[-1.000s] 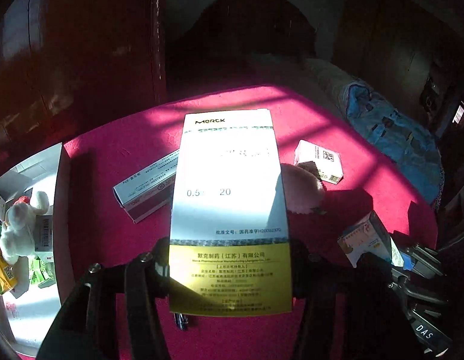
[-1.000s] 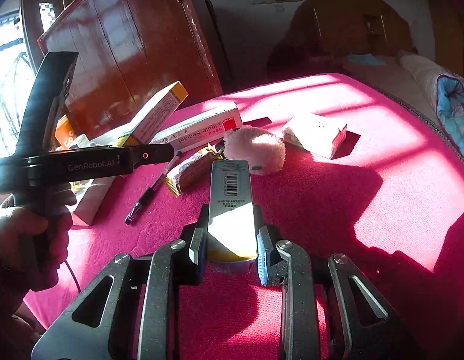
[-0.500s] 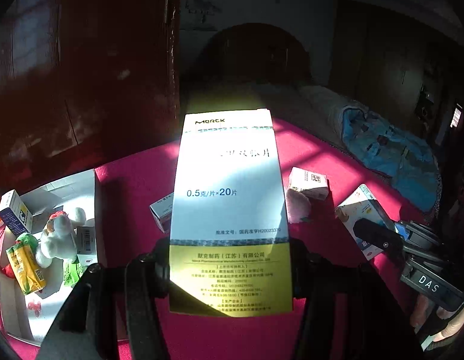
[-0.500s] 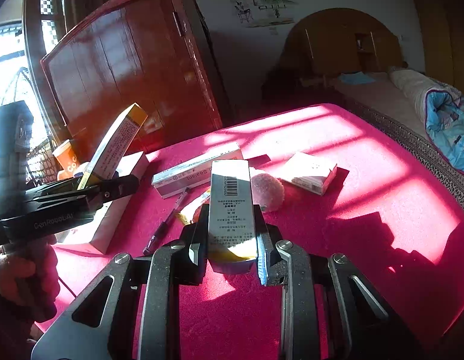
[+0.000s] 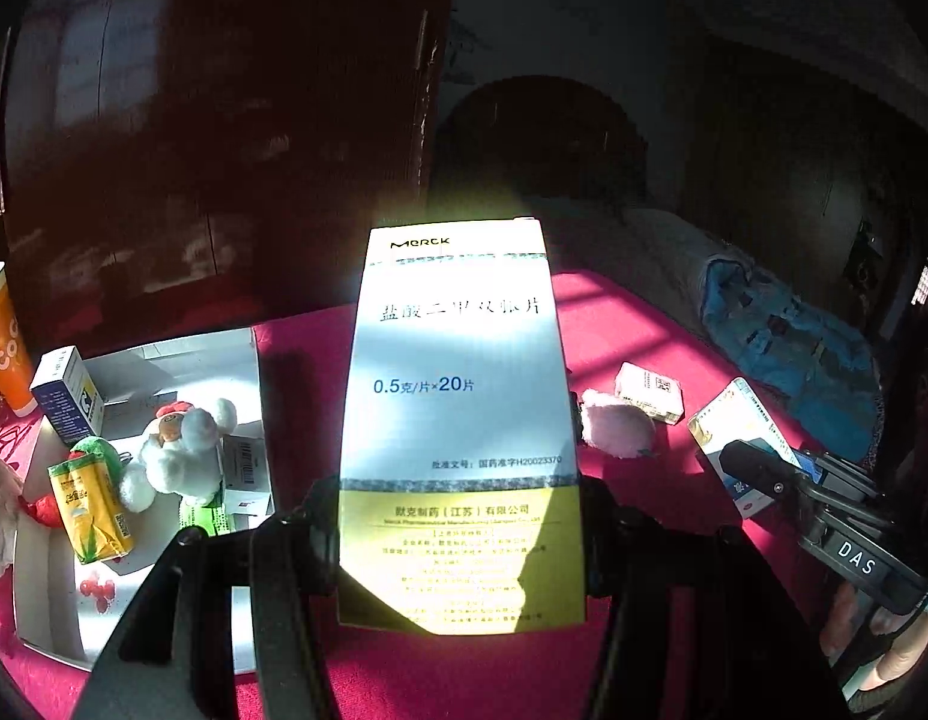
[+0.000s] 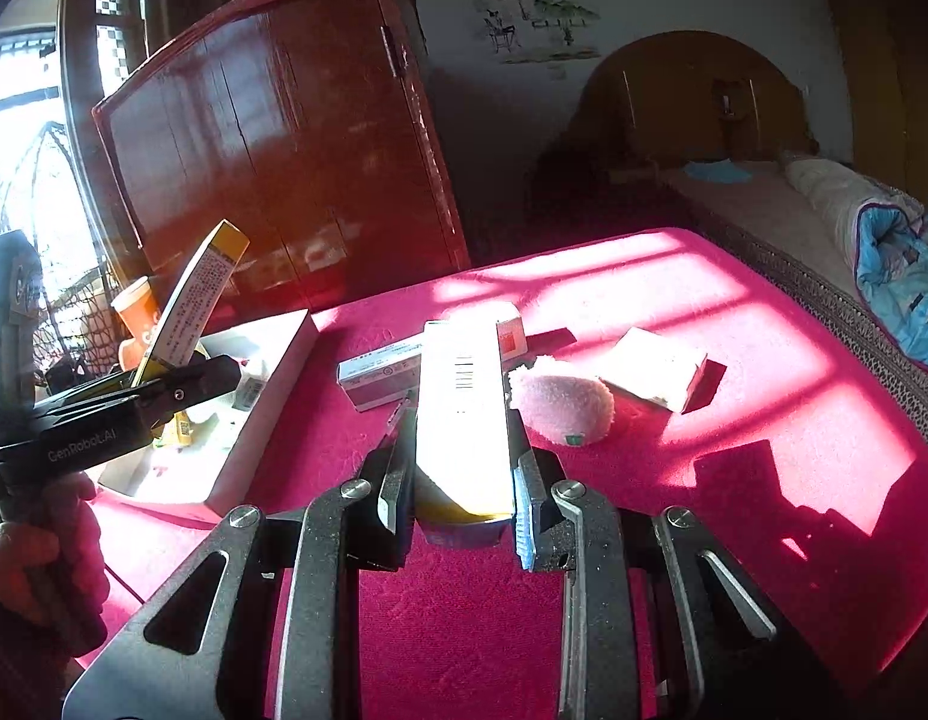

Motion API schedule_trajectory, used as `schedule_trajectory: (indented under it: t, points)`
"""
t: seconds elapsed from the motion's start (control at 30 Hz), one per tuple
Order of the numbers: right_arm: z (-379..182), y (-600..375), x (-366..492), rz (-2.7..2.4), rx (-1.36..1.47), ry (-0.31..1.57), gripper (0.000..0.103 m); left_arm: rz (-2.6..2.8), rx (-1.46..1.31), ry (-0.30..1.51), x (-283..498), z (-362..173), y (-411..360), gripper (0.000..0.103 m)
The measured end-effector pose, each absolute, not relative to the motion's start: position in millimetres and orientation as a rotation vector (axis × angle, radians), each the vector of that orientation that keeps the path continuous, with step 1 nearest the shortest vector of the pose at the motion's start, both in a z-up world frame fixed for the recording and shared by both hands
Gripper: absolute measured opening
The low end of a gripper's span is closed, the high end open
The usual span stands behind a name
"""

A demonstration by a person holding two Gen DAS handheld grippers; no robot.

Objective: Organize objects
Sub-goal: 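Carry the Merck box and small white-yellow box over the white tray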

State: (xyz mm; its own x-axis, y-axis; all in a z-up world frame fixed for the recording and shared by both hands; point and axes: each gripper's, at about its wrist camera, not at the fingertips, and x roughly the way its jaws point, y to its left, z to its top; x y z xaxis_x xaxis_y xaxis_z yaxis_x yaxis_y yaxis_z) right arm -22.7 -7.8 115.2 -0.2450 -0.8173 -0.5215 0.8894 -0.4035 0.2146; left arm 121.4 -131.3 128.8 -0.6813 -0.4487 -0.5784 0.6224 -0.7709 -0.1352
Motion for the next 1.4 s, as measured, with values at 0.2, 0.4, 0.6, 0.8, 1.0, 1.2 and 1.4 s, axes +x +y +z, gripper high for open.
schedule_trajectory:
  t: [0.2,0.4,0.6,0.8,1.0,1.2,1.4]
  points:
    - [118.0,-14.0,-12.1,-1.860,0.673,0.173,0.024,-2.392,0.677,0.457,136.0,129.9,-135.9,0.056]
    - [119.4,-19.5,-4.7,-1.857,0.671,0.188,0.024,-2.381,0.651,0.486,149.5,129.3,-142.7,0.056]
    - [120.2,-25.9,2.0,-1.852,0.672,0.203,0.024,-2.371,0.624,0.515,162.6,129.2,-150.9,0.056]
    - [121.3,-33.3,8.2,-1.843,0.667,0.223,0.024,-2.351,0.607,0.545,173.4,127.1,-162.3,0.056]
    - [122.8,-44.3,15.8,-1.829,0.662,0.241,0.024,-2.324,0.592,0.583,187.0,120.5,-177.1,0.056]
    - [125.4,-55.3,24.8,-1.813,0.650,0.261,0.024,-2.289,0.573,0.615,202.2,115.6,-193.0,0.056]
    - [130.8,-69.5,35.4,-1.791,0.634,0.280,0.024,-2.254,0.558,0.641,218.5,110.9,-208.2,0.056]
